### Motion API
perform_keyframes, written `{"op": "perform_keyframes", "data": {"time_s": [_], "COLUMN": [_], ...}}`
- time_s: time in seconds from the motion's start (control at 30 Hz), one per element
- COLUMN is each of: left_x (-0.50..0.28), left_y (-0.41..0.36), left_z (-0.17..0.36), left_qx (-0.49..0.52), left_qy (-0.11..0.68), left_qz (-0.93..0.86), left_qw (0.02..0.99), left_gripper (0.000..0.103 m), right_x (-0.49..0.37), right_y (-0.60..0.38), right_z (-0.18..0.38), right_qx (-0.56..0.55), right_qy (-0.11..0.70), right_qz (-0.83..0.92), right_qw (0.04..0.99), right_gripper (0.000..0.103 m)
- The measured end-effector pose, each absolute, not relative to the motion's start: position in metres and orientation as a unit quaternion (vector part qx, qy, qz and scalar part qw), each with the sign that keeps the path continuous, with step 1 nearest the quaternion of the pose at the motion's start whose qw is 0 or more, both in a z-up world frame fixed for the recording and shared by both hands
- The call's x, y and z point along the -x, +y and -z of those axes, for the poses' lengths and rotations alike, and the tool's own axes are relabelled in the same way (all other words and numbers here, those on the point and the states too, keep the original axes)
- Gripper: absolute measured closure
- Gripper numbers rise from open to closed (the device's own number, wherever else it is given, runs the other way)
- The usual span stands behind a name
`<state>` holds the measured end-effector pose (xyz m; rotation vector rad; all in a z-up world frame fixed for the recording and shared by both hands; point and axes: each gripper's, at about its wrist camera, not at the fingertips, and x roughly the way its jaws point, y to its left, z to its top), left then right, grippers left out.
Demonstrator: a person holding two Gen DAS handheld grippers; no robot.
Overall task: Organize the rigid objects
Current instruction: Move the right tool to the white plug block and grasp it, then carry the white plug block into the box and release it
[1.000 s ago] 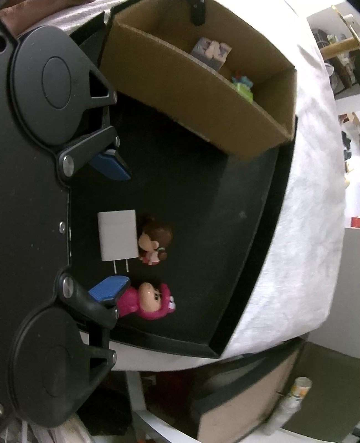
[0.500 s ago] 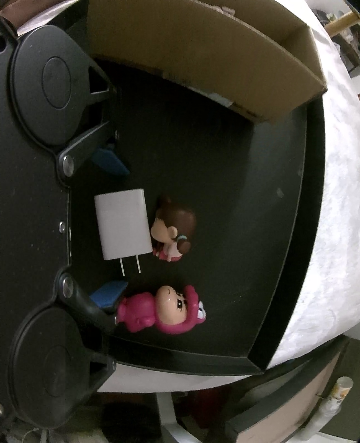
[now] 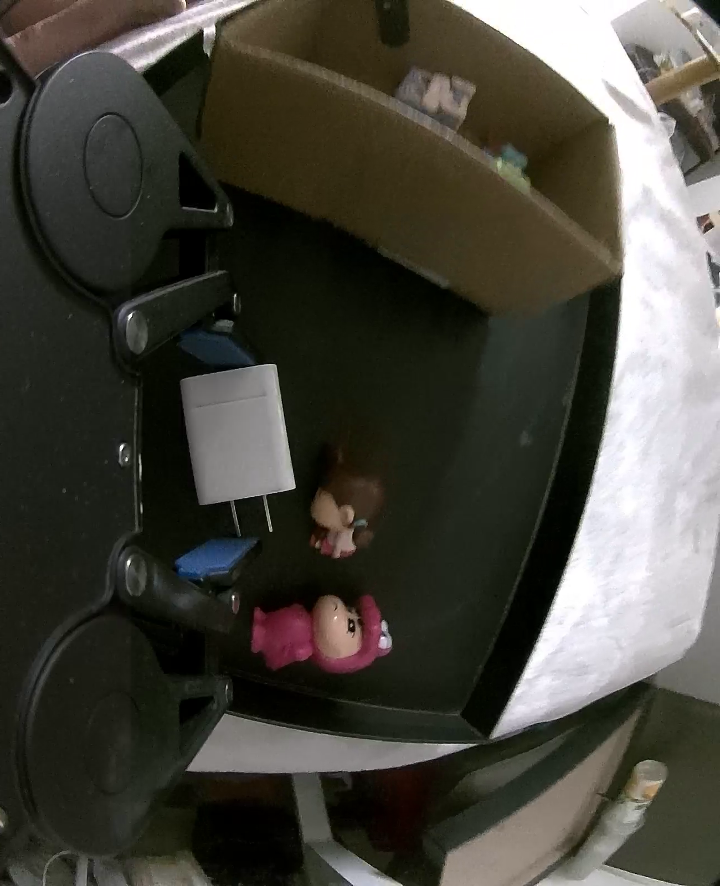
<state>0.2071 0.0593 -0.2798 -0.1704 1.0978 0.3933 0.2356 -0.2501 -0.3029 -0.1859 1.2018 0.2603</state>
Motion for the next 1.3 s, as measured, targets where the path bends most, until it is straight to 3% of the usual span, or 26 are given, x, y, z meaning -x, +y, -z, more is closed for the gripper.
{"op": "perform_keyframes", "data": {"time_s": [0.47,1.3], "left_x": [-0.208,-0.21], "left_y": [0.058,0.061], "left_z": [0.28,0.283], "left_qx": [0.077,0.085], "left_qy": [0.521,0.518], "left_qz": [-0.193,-0.198], "left_qw": [0.828,0.828], "left_gripper": [0.094,0.094], "right_x": [-0.226,-0.24], "right_y": [-0.23,-0.145], "right_z": [0.239,0.213], "right_qx": [0.085,0.149], "right_qy": [0.491,0.416], "right_qz": [-0.161,-0.27], "right_qw": [0.852,0.855], "right_gripper": [0.041,0.041]}}
